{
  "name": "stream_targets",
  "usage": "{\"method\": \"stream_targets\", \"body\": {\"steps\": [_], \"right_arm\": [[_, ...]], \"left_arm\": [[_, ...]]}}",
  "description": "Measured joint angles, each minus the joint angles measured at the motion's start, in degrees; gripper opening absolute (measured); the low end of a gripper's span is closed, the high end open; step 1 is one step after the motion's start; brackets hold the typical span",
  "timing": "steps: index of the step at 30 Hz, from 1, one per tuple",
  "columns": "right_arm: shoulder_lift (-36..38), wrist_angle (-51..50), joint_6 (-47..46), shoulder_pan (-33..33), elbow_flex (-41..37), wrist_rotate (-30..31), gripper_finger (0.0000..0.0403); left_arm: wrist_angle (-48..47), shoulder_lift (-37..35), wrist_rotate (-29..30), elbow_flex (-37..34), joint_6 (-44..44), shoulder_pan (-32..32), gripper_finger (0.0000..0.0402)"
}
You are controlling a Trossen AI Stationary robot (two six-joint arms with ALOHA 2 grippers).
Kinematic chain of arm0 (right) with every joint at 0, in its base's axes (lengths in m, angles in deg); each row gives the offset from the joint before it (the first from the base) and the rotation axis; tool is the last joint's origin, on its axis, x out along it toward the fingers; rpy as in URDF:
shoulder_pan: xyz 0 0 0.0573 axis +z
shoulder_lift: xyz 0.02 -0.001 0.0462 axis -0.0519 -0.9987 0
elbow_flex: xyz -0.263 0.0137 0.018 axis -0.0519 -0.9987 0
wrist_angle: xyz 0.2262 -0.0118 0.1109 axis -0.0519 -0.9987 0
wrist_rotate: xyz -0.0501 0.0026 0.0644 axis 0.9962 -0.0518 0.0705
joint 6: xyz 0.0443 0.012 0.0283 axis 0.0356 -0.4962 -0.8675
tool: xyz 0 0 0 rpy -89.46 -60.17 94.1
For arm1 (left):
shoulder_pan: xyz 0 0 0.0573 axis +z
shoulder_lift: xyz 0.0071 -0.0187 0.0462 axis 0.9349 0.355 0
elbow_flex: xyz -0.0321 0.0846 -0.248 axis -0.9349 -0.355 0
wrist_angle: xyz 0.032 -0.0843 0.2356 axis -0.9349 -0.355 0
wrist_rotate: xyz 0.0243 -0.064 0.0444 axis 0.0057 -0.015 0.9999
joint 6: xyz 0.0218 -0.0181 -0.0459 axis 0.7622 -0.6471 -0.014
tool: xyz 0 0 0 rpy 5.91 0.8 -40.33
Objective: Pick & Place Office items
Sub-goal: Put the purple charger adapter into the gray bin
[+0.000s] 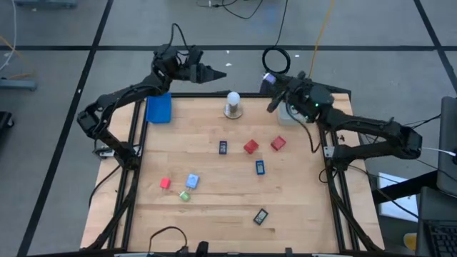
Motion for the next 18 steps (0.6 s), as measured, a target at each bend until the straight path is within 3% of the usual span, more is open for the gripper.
{"method": "stream_targets", "body": {"steps": [7,18], "right_arm": [[1.58,-18.12,-2.91,-7.35,3.19,-9.57,0.0129],[0.21,-35.31,-2.88,-14.68,8.39,-11.45,0.0131]], "left_arm": [[-0.47,-0.25,-0.04,0.00,4.13,-0.60,0.0242],[-10.19,-0.23,0.54,0.00,11.65,-2.18,0.0262]]}}
